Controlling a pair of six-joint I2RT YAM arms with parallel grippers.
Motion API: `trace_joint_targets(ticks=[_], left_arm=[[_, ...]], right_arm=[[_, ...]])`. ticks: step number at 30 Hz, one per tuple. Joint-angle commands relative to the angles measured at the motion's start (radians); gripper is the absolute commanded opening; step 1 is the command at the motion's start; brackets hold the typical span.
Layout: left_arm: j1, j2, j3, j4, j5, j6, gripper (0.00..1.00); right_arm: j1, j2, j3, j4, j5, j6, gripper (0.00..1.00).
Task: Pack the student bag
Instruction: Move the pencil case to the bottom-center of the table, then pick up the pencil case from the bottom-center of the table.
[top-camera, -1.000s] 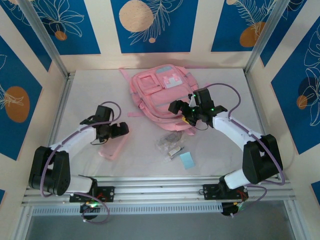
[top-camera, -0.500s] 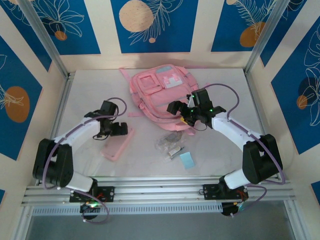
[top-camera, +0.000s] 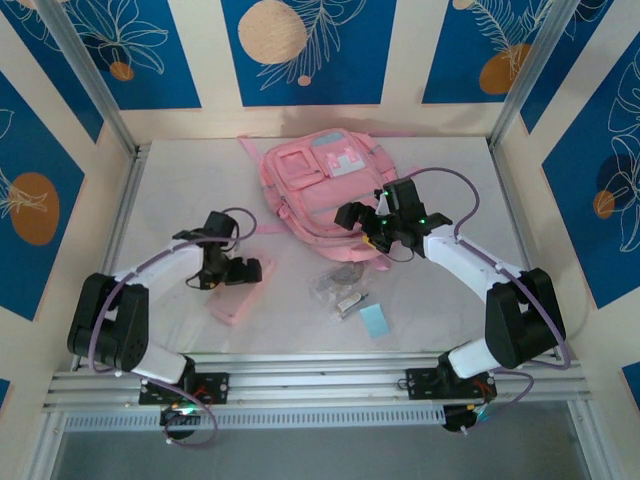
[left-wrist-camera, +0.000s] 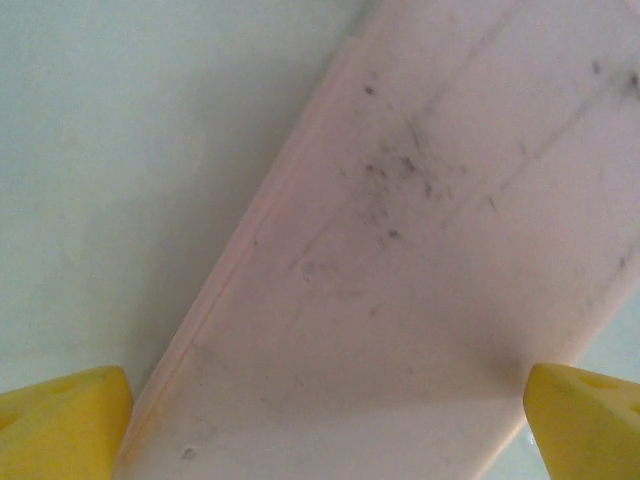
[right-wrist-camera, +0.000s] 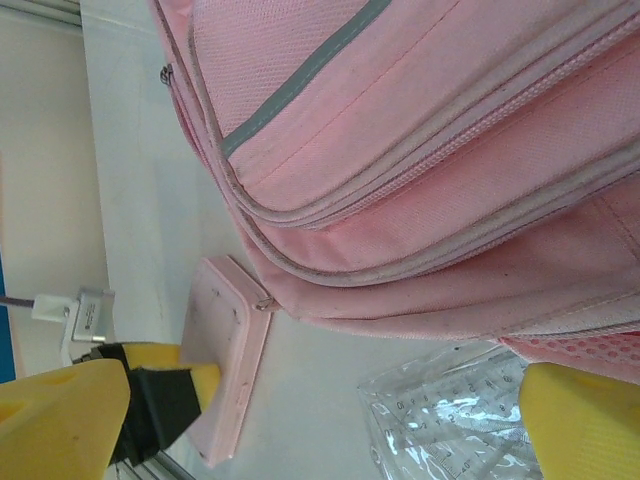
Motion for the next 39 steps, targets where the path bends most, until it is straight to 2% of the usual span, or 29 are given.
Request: trace_joint_targets(ticks=[1,6,11,15,24,27,31,33,36,39], left_arm=[[-0.031,-0.051,-0.028,-0.072,0.076,-0.050,1.00],[-0.102,-0.073,-0.039,-0.114,0.090,-0.089,1.00],[-0.182,-0.037,-0.036,-0.143,0.015,-0.094,1.00],[-0.207,0.014,-0.033,-0.150,-0.040,-0.077,1.00],[-0.237,0.096,-0.021,-0.103,-0.049,-0.073,1.00],[-0.237,0.097,-0.011,-0.094,-0.043,-0.072,0.95],[-0.237,0.046,0.037,-0.093,-0.028,-0.070,0.90],[-0.237,0.010,0.072,-0.076,0.002,-0.065,0.86],[-0.237,-0.029,0.123,-0.028,0.070,-0.049,0.81],[-0.237,-0.067,0.146,0.068,0.152,-0.054,0.77]], right_arm=[[0.005,-0.013,-0.001,0.000,0.011,0.009,1.00],[0.006,-0.016,-0.002,-0.003,0.014,0.009,1.00],[0.008,-0.021,-0.003,-0.003,0.017,0.013,1.00],[0.009,-0.030,-0.005,-0.009,0.022,0.008,1.00],[0.011,-0.051,-0.023,0.008,0.007,-0.002,0.99],[0.011,-0.056,-0.025,0.013,-0.008,-0.016,0.99],[0.012,-0.057,-0.029,0.053,-0.083,-0.045,0.99],[0.018,-0.051,-0.031,0.101,-0.167,-0.060,1.00],[0.035,-0.026,-0.020,0.154,-0.279,-0.079,0.99],[0.060,0.006,0.001,0.185,-0.340,-0.093,0.97]])
